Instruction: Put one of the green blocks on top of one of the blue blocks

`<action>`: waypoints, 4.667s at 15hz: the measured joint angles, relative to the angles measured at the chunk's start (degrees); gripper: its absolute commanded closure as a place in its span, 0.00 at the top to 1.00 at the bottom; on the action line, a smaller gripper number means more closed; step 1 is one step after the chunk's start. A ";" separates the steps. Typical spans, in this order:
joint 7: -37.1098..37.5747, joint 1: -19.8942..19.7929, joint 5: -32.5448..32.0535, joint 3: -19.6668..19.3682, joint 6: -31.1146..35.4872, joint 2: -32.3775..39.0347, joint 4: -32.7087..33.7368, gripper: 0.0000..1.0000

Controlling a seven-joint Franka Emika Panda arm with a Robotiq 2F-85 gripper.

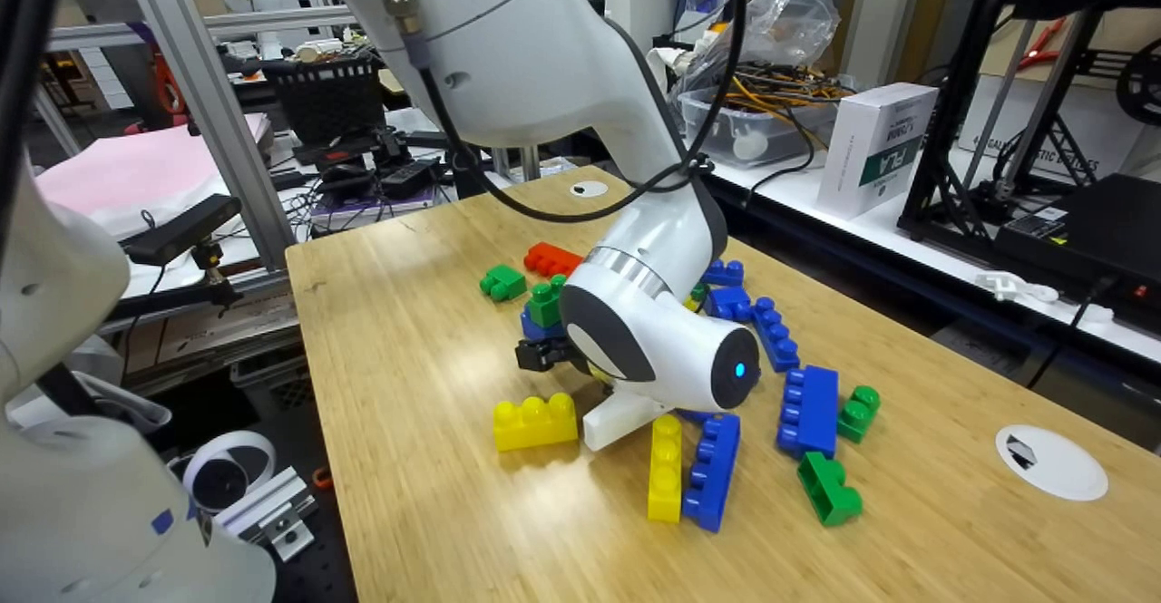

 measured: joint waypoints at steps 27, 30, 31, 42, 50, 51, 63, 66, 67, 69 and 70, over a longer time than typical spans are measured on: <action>48.19 29.63 -21.53 -10.56 29.33 -39.02 -14.34 0.75; 59.61 31.09 -29.87 -10.54 29.11 -41.31 -13.91 0.60; 63.39 31.63 -32.46 -10.53 28.97 -41.72 -13.66 0.52; 86.92 34.74 -38.31 -11.52 21.98 -34.63 -7.48 0.00; 94.51 34.67 -38.22 -11.72 19.61 -25.33 -2.59 0.00; 95.13 34.67 -38.23 -11.63 19.27 -24.56 -2.21 0.00; 97.98 34.54 -38.40 -11.14 17.37 -22.05 -0.77 0.00; 97.98 34.41 -38.40 -11.14 17.18 -22.00 -0.77 0.00; 97.98 34.33 -38.40 -11.14 17.13 -21.98 -0.77 0.00; 97.98 34.13 -38.41 -11.14 17.07 -21.91 -0.79 0.00; 97.97 34.01 -38.40 -11.14 17.02 -21.91 -0.80 0.00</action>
